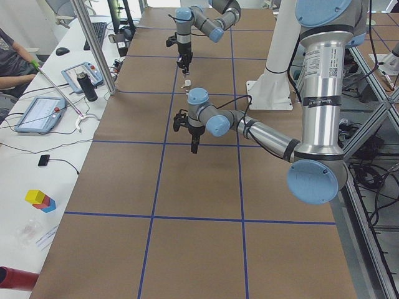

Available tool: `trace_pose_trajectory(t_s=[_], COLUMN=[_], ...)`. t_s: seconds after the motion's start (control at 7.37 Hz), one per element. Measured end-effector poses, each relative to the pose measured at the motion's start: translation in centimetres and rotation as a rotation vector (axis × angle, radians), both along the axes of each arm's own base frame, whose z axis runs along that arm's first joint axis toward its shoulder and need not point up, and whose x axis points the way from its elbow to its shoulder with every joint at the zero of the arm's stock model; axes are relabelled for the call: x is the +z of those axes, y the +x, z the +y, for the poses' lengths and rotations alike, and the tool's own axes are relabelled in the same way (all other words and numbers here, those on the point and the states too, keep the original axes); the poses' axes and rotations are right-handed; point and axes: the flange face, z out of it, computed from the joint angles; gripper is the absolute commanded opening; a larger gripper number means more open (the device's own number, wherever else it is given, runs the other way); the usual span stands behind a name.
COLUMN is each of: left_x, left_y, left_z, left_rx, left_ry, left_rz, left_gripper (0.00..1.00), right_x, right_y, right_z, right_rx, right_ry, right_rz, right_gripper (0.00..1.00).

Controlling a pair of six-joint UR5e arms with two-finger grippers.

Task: Assemble PPR valve and pipe with both arms
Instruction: 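Lower the fitting onto the valve top and press it in with the right gripper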

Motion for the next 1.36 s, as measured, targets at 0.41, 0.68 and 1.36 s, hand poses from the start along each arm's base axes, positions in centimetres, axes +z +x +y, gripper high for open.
trace_pose_trajectory(t_s=[0.41, 0.68, 1.36], left_x=[-0.1, -0.1, -0.4], left_y=[0.0, 0.0, 0.1], left_z=[0.0, 0.0, 0.0], left_rx=[0.0, -0.001, -0.004], left_ry=[0.0, 0.001, 0.001], left_rz=[0.001, 0.002, 0.005], left_gripper=[1.0, 1.0, 1.0], right_x=[0.7, 1.1, 1.6], right_y=[-1.0, -1.4, -2.1], right_z=[0.6, 0.8, 1.0], right_rx=[-0.01, -0.015, -0.023], right_ry=[-0.012, -0.016, -0.021], right_rz=[0.008, 0.015, 0.026], right_gripper=[0.0, 0.0, 0.0])
